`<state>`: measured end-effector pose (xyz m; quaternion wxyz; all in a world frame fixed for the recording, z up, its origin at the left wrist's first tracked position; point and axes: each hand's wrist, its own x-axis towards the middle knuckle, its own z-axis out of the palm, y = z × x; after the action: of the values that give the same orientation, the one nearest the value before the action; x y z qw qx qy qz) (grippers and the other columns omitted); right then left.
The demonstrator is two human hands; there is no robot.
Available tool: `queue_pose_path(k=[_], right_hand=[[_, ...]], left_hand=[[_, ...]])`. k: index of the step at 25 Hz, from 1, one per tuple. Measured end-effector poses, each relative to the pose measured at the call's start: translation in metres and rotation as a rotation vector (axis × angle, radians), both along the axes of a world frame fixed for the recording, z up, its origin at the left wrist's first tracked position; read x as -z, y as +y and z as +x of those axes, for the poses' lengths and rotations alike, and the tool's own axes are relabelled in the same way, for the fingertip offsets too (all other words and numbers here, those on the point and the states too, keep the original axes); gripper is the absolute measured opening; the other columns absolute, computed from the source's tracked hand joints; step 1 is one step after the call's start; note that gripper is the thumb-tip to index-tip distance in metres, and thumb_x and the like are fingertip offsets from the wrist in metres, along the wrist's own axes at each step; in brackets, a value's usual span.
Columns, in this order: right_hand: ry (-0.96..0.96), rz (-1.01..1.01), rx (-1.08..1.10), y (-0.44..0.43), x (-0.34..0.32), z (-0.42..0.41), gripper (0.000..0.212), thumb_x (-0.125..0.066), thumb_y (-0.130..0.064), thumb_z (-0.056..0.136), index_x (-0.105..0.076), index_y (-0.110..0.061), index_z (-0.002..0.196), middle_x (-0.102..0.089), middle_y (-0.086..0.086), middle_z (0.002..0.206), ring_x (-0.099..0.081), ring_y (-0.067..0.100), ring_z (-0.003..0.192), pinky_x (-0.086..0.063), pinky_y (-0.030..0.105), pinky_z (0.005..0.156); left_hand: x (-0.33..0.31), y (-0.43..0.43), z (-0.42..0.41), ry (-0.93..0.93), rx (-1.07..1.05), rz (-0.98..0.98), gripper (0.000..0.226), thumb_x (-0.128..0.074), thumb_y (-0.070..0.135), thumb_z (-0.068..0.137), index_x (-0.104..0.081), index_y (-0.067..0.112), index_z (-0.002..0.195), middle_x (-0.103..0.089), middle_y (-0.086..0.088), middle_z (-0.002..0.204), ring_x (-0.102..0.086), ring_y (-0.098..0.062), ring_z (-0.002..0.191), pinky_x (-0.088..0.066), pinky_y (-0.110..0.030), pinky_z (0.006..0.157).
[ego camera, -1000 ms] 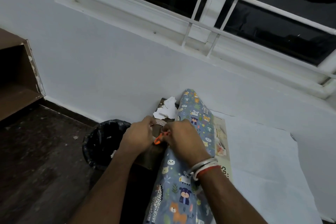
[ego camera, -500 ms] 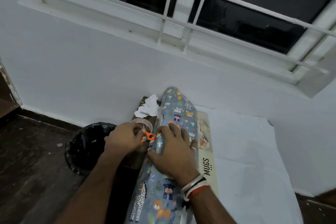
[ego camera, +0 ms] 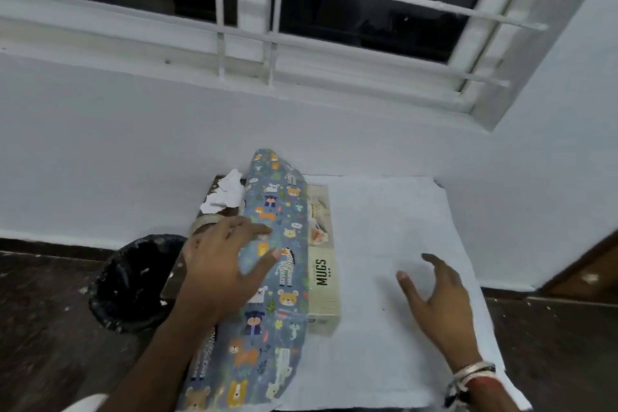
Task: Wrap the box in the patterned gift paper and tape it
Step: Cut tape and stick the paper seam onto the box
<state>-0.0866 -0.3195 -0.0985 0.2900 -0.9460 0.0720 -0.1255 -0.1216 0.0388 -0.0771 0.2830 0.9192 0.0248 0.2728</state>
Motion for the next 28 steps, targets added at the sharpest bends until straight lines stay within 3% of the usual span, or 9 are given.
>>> queue_pose_path(k=[4,7,8,10,12,14,19,24,28], right_hand=[[0.222,0.131,0.189,-0.077,0.010,0.026,0.105,-0.059,-0.081,0.073,-0.038,-0.016,0.153,-0.045,0.016,0.155,-0.040,0.035,0.145,-0.035,0.052,0.118],[0.335,0.438,0.314,-0.109,0.019,0.053,0.116,-0.065,-0.085,0.071,-0.026,-0.018,0.158,-0.046,0.020,0.153,-0.048,0.043,0.137,-0.041,0.055,0.114],[0.368,0.513,0.353,-0.117,0.021,0.060,0.114,-0.068,-0.081,0.074,-0.027,-0.016,0.157,-0.048,0.020,0.151,-0.051,0.044,0.134,-0.042,0.054,0.113],[0.364,0.570,0.357,-0.130,0.019,0.067,0.092,-0.073,-0.064,0.081,-0.050,-0.003,0.145,-0.060,0.021,0.140,-0.059,0.041,0.125,-0.046,0.050,0.110],[0.229,0.524,0.349,-0.138,0.003,0.066,0.053,-0.075,-0.047,0.085,-0.074,-0.006,0.119,-0.075,0.017,0.114,-0.069,0.038,0.108,-0.053,0.044,0.100],[0.115,0.474,0.336,-0.145,-0.026,0.062,0.030,-0.073,-0.036,0.089,-0.078,-0.013,0.108,-0.077,0.011,0.096,-0.070,0.035,0.098,-0.053,0.037,0.091],[-0.026,0.375,0.198,-0.152,-0.098,0.052,0.017,-0.070,-0.034,0.093,-0.075,-0.020,0.099,-0.070,0.001,0.076,-0.066,0.027,0.079,-0.048,0.032,0.077],[-0.143,0.255,0.169,-0.172,-0.163,0.045,0.015,-0.069,-0.037,0.092,-0.073,-0.022,0.093,-0.070,0.001,0.074,-0.067,0.029,0.081,-0.054,0.038,0.083],[-0.139,0.139,0.068,-0.161,-0.195,0.043,0.012,-0.068,-0.034,0.094,-0.072,-0.023,0.094,-0.068,0.001,0.074,-0.063,0.028,0.083,-0.044,0.032,0.078]], left_hand=[[-0.015,-0.051,-0.002,0.352,0.059,0.194,0.070,-0.038,0.096,0.072,-0.054,0.058,0.128,-0.038,0.010,0.156,-0.024,-0.023,0.151,-0.003,-0.065,0.118],[-0.022,-0.081,0.007,0.547,0.048,0.285,0.092,-0.034,0.105,0.062,-0.032,0.063,0.144,-0.016,0.006,0.168,-0.004,-0.034,0.156,0.007,-0.071,0.117],[-0.024,-0.089,0.011,0.586,0.051,0.296,0.099,-0.032,0.107,0.058,-0.025,0.064,0.147,-0.011,0.005,0.169,-0.001,-0.037,0.155,0.008,-0.072,0.116],[-0.025,-0.103,0.014,0.658,0.080,0.327,0.108,-0.036,0.108,0.052,-0.013,0.066,0.149,0.000,0.005,0.171,0.005,-0.041,0.155,0.009,-0.073,0.115],[-0.024,-0.115,0.013,0.696,0.127,0.371,0.114,-0.044,0.107,0.048,-0.005,0.069,0.148,0.011,0.006,0.171,0.013,-0.043,0.154,0.011,-0.074,0.114],[-0.020,-0.127,0.012,0.738,0.152,0.441,0.117,-0.052,0.102,0.051,-0.001,0.067,0.150,0.019,0.005,0.169,0.021,-0.045,0.152,0.014,-0.075,0.112],[-0.017,-0.155,0.017,0.761,0.041,0.529,0.096,-0.052,0.075,0.081,-0.004,0.046,0.159,0.022,-0.001,0.169,0.017,-0.048,0.152,-0.004,-0.077,0.114],[-0.026,-0.194,0.024,0.669,0.043,0.464,0.086,-0.048,0.066,0.086,-0.014,0.035,0.158,0.009,0.001,0.170,0.005,-0.047,0.152,-0.010,-0.075,0.111],[-0.019,-0.216,0.022,0.653,0.012,0.578,0.081,-0.043,0.064,0.088,-0.020,0.029,0.157,0.005,-0.005,0.171,-0.001,-0.051,0.149,-0.011,-0.077,0.109]])
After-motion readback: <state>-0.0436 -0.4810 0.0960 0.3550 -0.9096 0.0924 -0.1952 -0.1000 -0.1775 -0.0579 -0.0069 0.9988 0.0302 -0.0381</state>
